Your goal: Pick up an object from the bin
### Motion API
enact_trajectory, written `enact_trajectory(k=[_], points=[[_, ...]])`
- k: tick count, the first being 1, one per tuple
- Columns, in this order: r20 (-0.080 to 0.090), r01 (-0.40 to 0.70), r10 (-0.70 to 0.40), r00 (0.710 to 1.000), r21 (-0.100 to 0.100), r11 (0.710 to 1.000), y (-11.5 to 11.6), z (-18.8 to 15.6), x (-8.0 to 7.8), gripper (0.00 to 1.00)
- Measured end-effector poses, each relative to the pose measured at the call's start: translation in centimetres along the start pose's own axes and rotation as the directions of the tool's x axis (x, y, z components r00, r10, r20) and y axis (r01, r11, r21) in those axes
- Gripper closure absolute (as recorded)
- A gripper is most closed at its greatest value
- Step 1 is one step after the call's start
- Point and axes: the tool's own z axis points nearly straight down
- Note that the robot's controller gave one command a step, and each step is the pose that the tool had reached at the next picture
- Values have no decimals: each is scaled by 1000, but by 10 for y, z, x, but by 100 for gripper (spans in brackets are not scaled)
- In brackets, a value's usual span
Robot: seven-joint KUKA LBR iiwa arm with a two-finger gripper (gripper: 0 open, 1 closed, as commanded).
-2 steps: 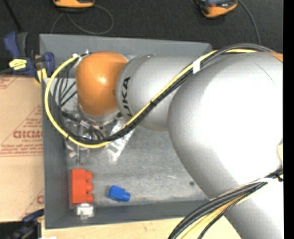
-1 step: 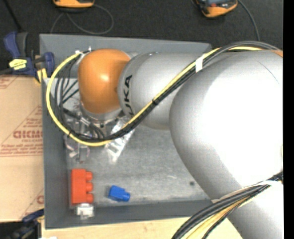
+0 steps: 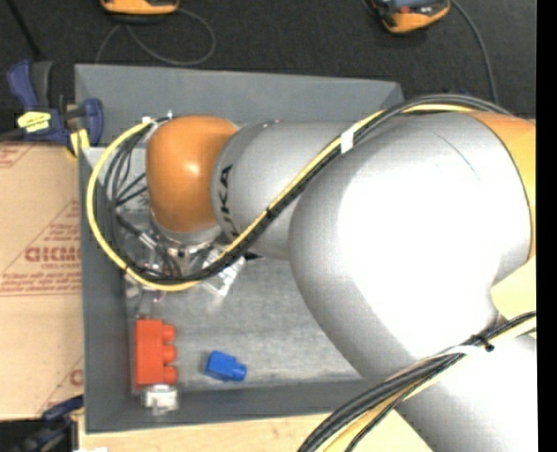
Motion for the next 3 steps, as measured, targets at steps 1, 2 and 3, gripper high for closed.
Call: enact_trajectory(k=[1,2,3], points=[[2,0,0,1000,-2,1000,0,-1,-1,0],[1,-1,1,1000,-3,1000,0,-1,-1,100],[9,-1,1,1000,-5,1000,1,-76,-4,100]])
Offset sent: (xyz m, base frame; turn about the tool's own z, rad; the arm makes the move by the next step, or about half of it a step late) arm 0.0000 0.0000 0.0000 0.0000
